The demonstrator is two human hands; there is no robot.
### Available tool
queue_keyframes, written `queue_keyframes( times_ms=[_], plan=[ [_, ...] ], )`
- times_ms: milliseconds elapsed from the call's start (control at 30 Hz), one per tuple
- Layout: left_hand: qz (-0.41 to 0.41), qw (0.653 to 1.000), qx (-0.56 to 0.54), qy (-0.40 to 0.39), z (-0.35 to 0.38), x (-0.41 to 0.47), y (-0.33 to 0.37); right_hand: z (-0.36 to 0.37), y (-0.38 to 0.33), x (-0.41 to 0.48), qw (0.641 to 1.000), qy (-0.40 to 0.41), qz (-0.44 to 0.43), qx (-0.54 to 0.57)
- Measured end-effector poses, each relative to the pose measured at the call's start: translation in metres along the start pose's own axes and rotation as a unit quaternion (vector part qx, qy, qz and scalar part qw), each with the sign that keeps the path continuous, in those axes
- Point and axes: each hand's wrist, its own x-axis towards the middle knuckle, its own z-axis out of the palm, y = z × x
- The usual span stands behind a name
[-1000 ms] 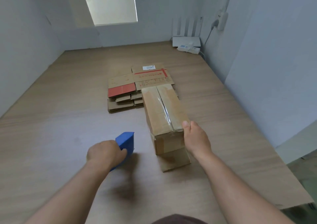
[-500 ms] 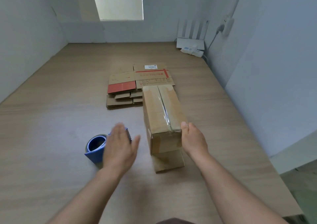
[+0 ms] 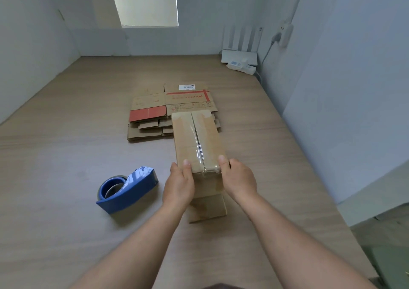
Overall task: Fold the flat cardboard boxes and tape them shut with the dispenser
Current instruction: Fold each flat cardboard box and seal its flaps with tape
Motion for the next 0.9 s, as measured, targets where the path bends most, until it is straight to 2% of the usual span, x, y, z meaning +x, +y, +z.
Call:
queue_keyframes(
  times_ms=[100,200,267,333,433,567,667,700,767,800,900],
  plan=[
    [0.012,1.000,0.004,-0.018,-0.003,-0.001,-0.001,-0.008,0.006,0.005,0.998,-0.029,-0.056,-0.011],
    [0.027,0.994,0.085,-0.065,-0.015,-0.003,0.002,-0.020,0.013,0.009,0.989,-0.096,-0.102,-0.048],
    [0.049,0.974,0.207,-0.080,-0.022,-0.004,0.005,-0.026,0.015,0.013,0.970,-0.121,-0.148,-0.151],
    [0.078,0.945,0.312,-0.054,-0.025,-0.003,0.007,-0.028,0.014,0.017,0.949,-0.104,-0.182,-0.235],
    [0.108,0.916,0.386,-0.028,-0.030,0.000,0.009,-0.028,0.012,0.020,0.943,-0.095,-0.209,-0.239],
    [0.126,0.909,0.389,-0.076,-0.043,0.012,0.004,-0.037,0.029,0.021,0.949,-0.171,-0.212,-0.156],
    [0.160,0.892,0.404,-0.126,-0.055,0.021,-0.001,-0.041,0.040,0.022,0.952,-0.206,-0.200,-0.107],
    [0.168,0.895,0.391,-0.139,-0.058,0.021,-0.002,-0.041,0.041,0.022,0.954,-0.213,-0.193,-0.088],
    [0.171,0.922,0.315,-0.145,-0.064,0.017,-0.005,-0.043,0.041,0.019,0.959,-0.219,-0.171,-0.052],
    [0.176,0.938,0.273,-0.123,-0.066,0.012,-0.007,-0.044,0.041,0.017,0.963,-0.208,-0.164,-0.038],
    [0.182,0.967,0.176,0.016,-0.064,-0.002,-0.009,-0.043,0.039,0.012,0.978,-0.120,-0.166,0.034]
  ],
)
